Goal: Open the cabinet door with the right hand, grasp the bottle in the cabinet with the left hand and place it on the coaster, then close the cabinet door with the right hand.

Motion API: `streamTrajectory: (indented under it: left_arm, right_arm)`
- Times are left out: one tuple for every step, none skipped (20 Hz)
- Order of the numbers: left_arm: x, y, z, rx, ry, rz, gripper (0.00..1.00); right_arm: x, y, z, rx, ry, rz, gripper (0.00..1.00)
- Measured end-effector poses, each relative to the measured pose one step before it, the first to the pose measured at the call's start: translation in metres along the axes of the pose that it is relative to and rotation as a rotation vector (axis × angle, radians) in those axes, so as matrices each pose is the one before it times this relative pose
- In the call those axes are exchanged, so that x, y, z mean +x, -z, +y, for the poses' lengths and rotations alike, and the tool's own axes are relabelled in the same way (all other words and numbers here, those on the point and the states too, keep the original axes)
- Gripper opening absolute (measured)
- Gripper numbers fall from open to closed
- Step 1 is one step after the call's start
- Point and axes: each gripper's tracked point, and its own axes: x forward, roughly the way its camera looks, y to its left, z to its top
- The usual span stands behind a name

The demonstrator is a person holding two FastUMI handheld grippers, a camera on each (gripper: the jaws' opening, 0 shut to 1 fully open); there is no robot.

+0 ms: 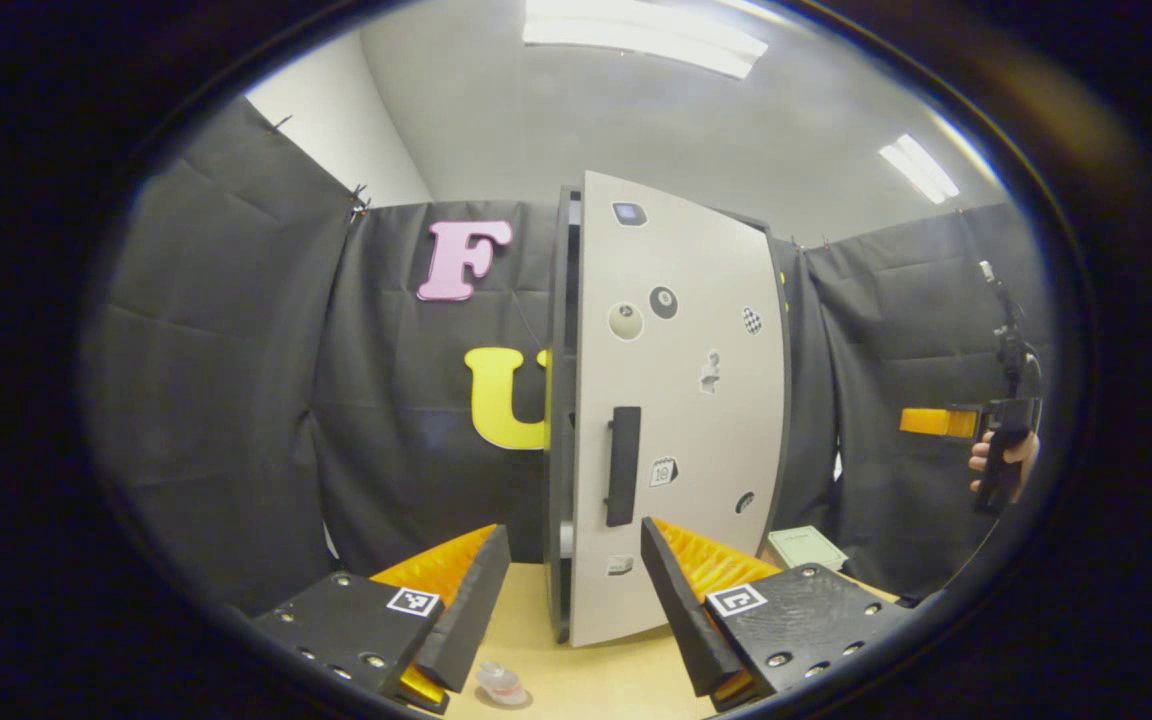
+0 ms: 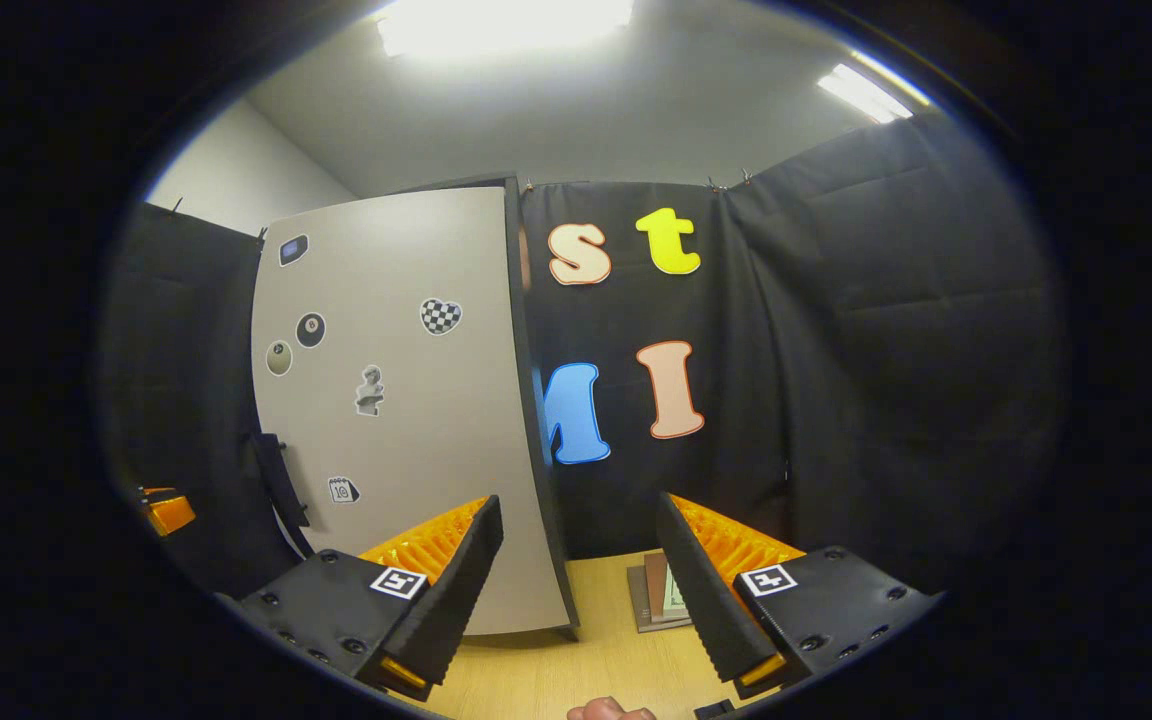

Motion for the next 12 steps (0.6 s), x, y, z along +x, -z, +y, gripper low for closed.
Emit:
streamTrajectory:
  left_arm:
    - [0.00025, 0.00168, -0.00028, 0.00052, -0.01893, 0.00248, 0.8]
    - [0.00006, 0.00179, -0.00194, -0.01205, -0.0108, -0.00031, 0.8]
    - [-0.00266, 0.00207, -0.00367, -0.02798, -0.00707, -0.00031, 0.8]
    - [-0.00152, 0.00138, -0.00496, -0.03789, -0.00241, -0.00521, 0.8]
    - [-0.00221, 0.00266, -0.00453, -0.03638, 0.00031, -0.00411, 0.8]
    - [-0.00316, 0.0012, -0.0026, -0.02142, 0.00048, 0.00006, 0.8]
    - [-0.00179, 0.00004, 0.00023, -0.01135, 0.00135, -0.00315, 0.8]
    - [-0.0002, -0.00039, 0.0009, -0.00782, -0.00263, -0.0043, 0.8]
    - [-0.00047, 0.00017, 0.00251, -0.00264, -0.00011, -0.00486, 0.8]
    - [-0.00017, 0.00021, 0.00395, 0.00005, -0.00352, -0.00675, 0.8]
    - [0.00083, 0.00041, 0.00473, -0.00274, -0.00341, -0.00454, 0.81]
    - [0.00245, -0.00036, 0.00447, -0.00674, 0.00156, -0.00487, 0.81]
  right_arm:
    - [0.00045, 0.00441, -0.00266, 0.00678, -0.01426, 0.00243, 0.98]
    - [0.00058, 0.00425, -0.00329, 0.0053, -0.01335, 0.00161, 0.98]
    - [0.00053, 0.00439, -0.0038, 0.00446, -0.01007, 0.00005, 0.98]
    - [0.00103, 0.00509, -0.00381, 0.00683, -0.00286, 0.00428, 0.98]
    - [0.00039, 0.00739, -0.00279, 0.0082, 0.00173, 0.01039, 0.98]
    - [-0.00023, 0.00561, -0.00218, 0.01276, 0.00353, 0.00695, 0.97]
    - [-0.00069, 0.00012, 0.00221, 0.01232, -0.00745, -0.00891, 0.98]
    - [-0.00124, -0.00182, 0.00417, 0.00803, -0.01453, -0.01513, 0.98]
    - [-0.00118, -0.00037, 0.00026, 0.0057, -0.00118, -0.0118, 0.98]
    - [-0.00108, 0.00211, -0.00127, 0.00132, 0.0104, -0.00022, 0.98]
    - [-0.00085, 0.00487, -0.00223, -0.00727, 0.01697, 0.00592, 0.98]
    - [-0.00029, 0.00331, -0.0028, -0.01084, 0.02017, 0.00282, 0.98]
